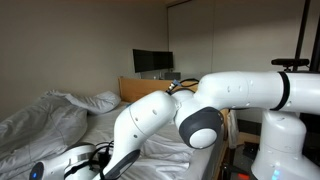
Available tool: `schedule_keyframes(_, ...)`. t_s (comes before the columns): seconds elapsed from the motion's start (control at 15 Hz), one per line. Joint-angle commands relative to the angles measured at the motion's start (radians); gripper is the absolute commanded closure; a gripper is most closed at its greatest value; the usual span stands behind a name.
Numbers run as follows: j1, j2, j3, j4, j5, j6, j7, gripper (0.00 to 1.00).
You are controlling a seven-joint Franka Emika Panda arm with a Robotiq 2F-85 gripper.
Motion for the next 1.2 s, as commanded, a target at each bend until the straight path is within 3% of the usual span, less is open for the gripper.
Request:
schedule_keyframes(0.0,0.008,0.0,-0.037,-0.039,-0.089,0.022,0.03,0.0)
schedule_keyframes(0.27,-0.008,0.0,-0.014,-0.048,-0.134,0.002,0.033,0.0)
schedule_keyframes(0.73,-0.041,0.001,0.088,-0.04,-0.067,-0.033,-0.077,0.0)
schedule_keyframes(1.13,-0.002,-0.003,0.073,-0.04,-0.12,0.026,-0.152,0.0)
